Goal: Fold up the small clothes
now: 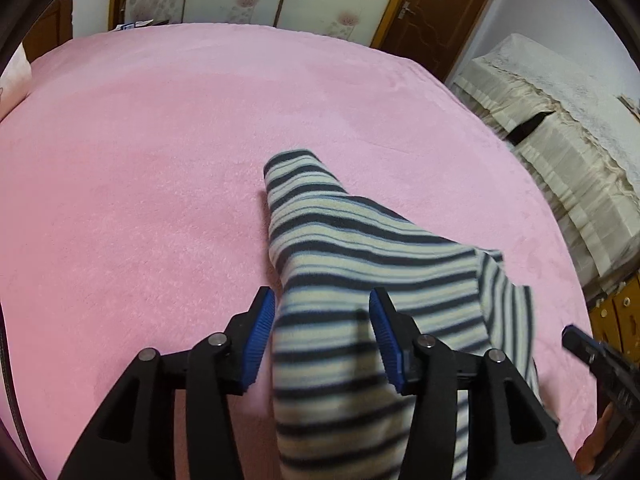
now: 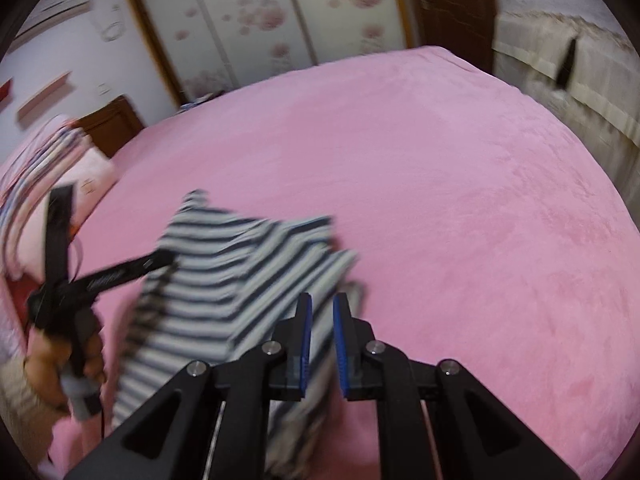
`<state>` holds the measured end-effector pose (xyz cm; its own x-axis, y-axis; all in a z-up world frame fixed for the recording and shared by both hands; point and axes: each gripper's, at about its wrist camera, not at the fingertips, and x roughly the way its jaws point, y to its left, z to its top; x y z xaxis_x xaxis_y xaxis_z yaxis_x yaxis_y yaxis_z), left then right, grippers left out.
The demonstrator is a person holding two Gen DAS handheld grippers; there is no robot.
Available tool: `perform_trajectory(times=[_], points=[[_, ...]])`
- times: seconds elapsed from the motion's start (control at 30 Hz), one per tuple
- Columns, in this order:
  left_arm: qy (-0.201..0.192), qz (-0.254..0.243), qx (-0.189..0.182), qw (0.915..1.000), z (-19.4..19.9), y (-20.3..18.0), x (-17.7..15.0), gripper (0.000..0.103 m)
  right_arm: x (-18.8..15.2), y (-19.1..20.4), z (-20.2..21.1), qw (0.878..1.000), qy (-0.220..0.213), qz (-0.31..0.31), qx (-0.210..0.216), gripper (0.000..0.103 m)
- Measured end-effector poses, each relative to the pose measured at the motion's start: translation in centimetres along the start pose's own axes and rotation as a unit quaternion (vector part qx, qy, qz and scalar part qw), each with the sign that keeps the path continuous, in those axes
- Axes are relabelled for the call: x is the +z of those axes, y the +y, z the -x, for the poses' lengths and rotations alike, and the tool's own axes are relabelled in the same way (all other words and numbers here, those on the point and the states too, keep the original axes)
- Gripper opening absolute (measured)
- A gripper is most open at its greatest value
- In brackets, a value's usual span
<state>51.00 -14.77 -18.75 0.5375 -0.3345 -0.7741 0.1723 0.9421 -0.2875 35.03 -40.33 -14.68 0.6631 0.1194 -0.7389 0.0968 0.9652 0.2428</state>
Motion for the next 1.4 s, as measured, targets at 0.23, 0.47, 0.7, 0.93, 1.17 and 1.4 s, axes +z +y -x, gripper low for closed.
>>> perform_trajectory(times=[0.23,0.47,0.7,0.93,1.17,1.4], points=[[0.021,-0.048,-0.004,0.9986,2.8,-0.1,-3.3,0.056,-3.6,3.4,-0.5,0.999,0.027,0.037,0.002,0.011],[0.051,-0.076,0.013,0.9957,1.7,0.1,-6.6,0.061,-5.9,2.4,-1.7,0.997,0.052,0.032,-0.043,0.011],[0.053,-0.064,-0.004,0.9966,2.2,0.6,-5.8,0.066,-5.8,0.9,0.2,0.998,0.056,0.013,-0.032,0.011],[0.031,-0.095,-0.016,0.9949,5.2,-0.3,-4.2,0.086,-3.0,-0.3,3.1,0.999,0.033,-0.027,0.013,0.055],[0.035,-0.074,-0.127,0.9885,7.6,-0.3,-1.9,0.086,-0.6,-2.0,1.3,0.994,0.052,-0.075,0.065,0.063],[0.090,-0.060,-0.149,0.9829,4.4,0.3,-1.9,0.099,-0.9,-3.3,-3.1,0.985,0.102,-0.101,0.097,0.064]])
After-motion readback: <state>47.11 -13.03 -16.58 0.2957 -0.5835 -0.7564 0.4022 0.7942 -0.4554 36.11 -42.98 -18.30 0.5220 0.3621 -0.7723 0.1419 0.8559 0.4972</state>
